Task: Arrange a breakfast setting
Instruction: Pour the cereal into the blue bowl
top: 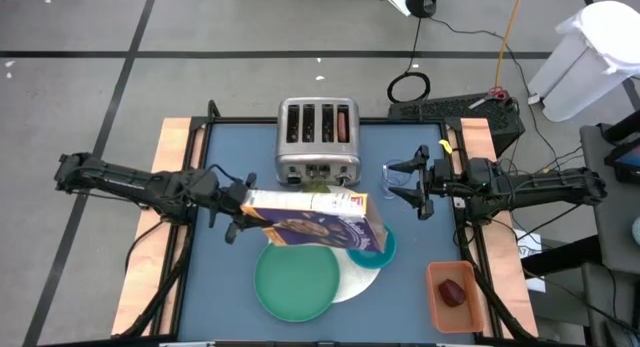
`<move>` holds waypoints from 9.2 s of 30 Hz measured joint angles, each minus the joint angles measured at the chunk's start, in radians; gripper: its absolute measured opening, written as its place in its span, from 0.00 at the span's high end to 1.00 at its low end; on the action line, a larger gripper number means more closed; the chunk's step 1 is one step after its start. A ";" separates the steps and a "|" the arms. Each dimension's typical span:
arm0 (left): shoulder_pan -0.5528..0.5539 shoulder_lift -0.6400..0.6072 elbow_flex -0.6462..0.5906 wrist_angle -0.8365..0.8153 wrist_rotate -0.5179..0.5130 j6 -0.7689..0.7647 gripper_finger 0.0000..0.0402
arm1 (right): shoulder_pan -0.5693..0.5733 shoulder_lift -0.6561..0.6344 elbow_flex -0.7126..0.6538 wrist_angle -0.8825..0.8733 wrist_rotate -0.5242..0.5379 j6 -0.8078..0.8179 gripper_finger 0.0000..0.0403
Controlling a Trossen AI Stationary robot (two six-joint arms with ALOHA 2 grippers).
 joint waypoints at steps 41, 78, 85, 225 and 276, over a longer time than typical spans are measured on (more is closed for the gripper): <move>0.000 0.004 0.257 -0.484 -0.057 -0.113 0.56 | 0.000 0.001 0.001 0.087 -0.005 -0.005 0.34; 0.002 0.309 0.585 -0.762 -0.080 -0.108 0.57 | -0.001 0.062 0.001 0.233 -0.005 -0.061 0.34; 0.002 0.309 0.585 -0.796 -0.080 -0.113 0.57 | -0.001 0.062 0.001 0.223 -0.005 -0.061 0.34; 0.013 0.393 0.762 -0.869 -0.089 -0.134 0.56 | 0.001 0.220 0.000 0.159 -0.138 -0.009 0.34; -0.012 0.455 0.771 -0.817 -0.105 -0.163 0.56 | 0.000 0.138 0.000 0.062 -0.136 -0.095 0.34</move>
